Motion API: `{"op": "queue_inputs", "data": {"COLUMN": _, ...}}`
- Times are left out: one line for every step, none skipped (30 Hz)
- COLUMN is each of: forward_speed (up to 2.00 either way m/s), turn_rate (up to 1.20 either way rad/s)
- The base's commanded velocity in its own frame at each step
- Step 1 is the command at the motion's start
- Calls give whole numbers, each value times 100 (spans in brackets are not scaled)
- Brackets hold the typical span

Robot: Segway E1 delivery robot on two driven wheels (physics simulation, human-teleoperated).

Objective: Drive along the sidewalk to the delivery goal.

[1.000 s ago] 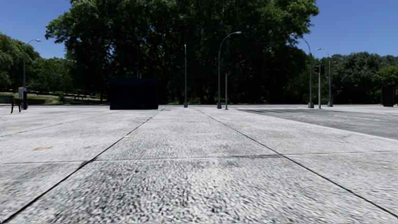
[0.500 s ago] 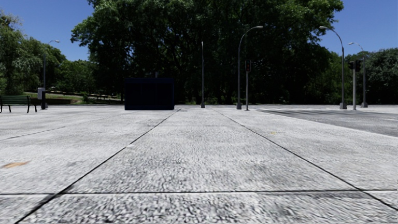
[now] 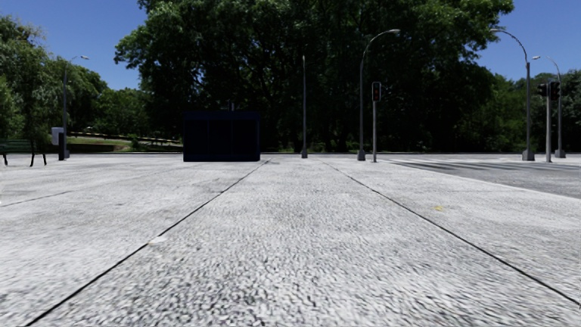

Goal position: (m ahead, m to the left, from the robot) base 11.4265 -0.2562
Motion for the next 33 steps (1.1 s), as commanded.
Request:
{"op": "queue_inputs", "data": {"forward_speed": 200, "turn_rate": 0}}
{"op": "queue_inputs", "data": {"forward_speed": 200, "turn_rate": 0}}
{"op": "queue_inputs", "data": {"forward_speed": 200, "turn_rate": 0}}
{"op": "queue_inputs", "data": {"forward_speed": 200, "turn_rate": 0}}
{"op": "queue_inputs", "data": {"forward_speed": 200, "turn_rate": 0}}
{"op": "queue_inputs", "data": {"forward_speed": 200, "turn_rate": 0}}
{"op": "queue_inputs", "data": {"forward_speed": 200, "turn_rate": 0}}
{"op": "queue_inputs", "data": {"forward_speed": 200, "turn_rate": 0}}
{"op": "queue_inputs", "data": {"forward_speed": 200, "turn_rate": 0}}
{"op": "queue_inputs", "data": {"forward_speed": 200, "turn_rate": 0}}
{"op": "queue_inputs", "data": {"forward_speed": 200, "turn_rate": 0}}
{"op": "queue_inputs", "data": {"forward_speed": 200, "turn_rate": 0}}
{"op": "queue_inputs", "data": {"forward_speed": 200, "turn_rate": 0}}
{"op": "queue_inputs", "data": {"forward_speed": 200, "turn_rate": 0}}
{"op": "queue_inputs", "data": {"forward_speed": 200, "turn_rate": 0}}
{"op": "queue_inputs", "data": {"forward_speed": 200, "turn_rate": 0}}
{"op": "queue_inputs", "data": {"forward_speed": 200, "turn_rate": 0}}
{"op": "queue_inputs", "data": {"forward_speed": 200, "turn_rate": 0}}
{"op": "queue_inputs", "data": {"forward_speed": 200, "turn_rate": 0}}
{"op": "queue_inputs", "data": {"forward_speed": 200, "turn_rate": -34}}
{"op": "queue_inputs", "data": {"forward_speed": 200, "turn_rate": -34}}
{"op": "queue_inputs", "data": {"forward_speed": 200, "turn_rate": -117}}
{"op": "queue_inputs", "data": {"forward_speed": 200, "turn_rate": -120}}
{"op": "queue_inputs", "data": {"forward_speed": 200, "turn_rate": -120}}
{"op": "queue_inputs", "data": {"forward_speed": 200, "turn_rate": -41}}
{"op": "queue_inputs", "data": {"forward_speed": 200, "turn_rate": -41}}
{"op": "queue_inputs", "data": {"forward_speed": 200, "turn_rate": 0}}
{"op": "queue_inputs", "data": {"forward_speed": 200, "turn_rate": 0}}
{"op": "queue_inputs", "data": {"forward_speed": 200, "turn_rate": 0}}
{"op": "queue_inputs", "data": {"forward_speed": 200, "turn_rate": 0}}
{"op": "queue_inputs", "data": {"forward_speed": 200, "turn_rate": 0}}
{"op": "queue_inputs", "data": {"forward_speed": 200, "turn_rate": 0}}
{"op": "queue_inputs", "data": {"forward_speed": 200, "turn_rate": 0}}
